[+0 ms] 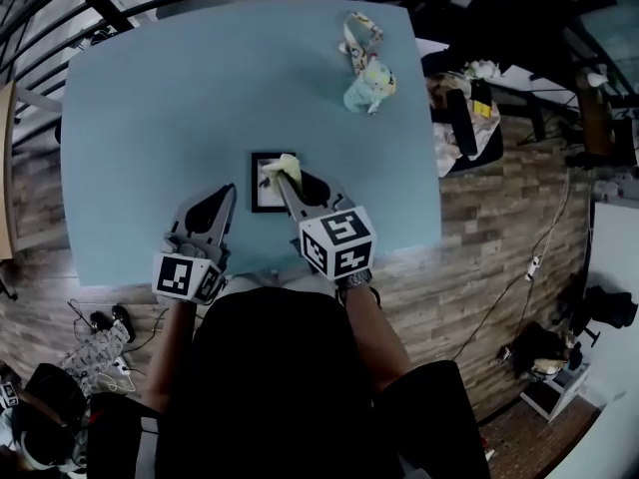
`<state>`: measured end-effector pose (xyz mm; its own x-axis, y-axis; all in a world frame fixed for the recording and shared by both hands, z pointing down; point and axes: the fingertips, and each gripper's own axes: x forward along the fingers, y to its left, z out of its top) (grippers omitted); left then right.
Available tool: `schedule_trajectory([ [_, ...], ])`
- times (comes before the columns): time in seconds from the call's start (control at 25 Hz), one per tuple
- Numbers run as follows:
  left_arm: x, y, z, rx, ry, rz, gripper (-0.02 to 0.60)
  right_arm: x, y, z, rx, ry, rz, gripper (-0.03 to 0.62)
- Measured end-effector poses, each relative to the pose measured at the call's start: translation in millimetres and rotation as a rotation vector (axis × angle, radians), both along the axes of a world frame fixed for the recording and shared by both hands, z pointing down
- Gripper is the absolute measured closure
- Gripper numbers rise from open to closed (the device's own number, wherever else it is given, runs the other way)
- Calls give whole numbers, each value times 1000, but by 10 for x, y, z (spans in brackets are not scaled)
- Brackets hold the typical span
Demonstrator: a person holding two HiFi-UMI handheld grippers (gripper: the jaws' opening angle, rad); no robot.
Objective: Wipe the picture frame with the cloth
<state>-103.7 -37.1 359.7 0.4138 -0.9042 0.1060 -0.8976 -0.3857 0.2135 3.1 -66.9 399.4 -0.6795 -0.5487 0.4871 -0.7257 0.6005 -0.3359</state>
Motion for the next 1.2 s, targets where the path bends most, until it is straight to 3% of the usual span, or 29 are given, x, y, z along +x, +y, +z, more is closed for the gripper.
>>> schedule_trajectory([
  [0.6,63,209,-505,57,-48,9,584,394,-45,-1077,221,-113,30,537],
  [0.96,151,117,-800,86,-71,3,584,664,-64,-1571,364,-90,30,537],
  [1.2,33,129,-947,111,-80,-15,584,616,-76,-1880,432,-90,9,536],
])
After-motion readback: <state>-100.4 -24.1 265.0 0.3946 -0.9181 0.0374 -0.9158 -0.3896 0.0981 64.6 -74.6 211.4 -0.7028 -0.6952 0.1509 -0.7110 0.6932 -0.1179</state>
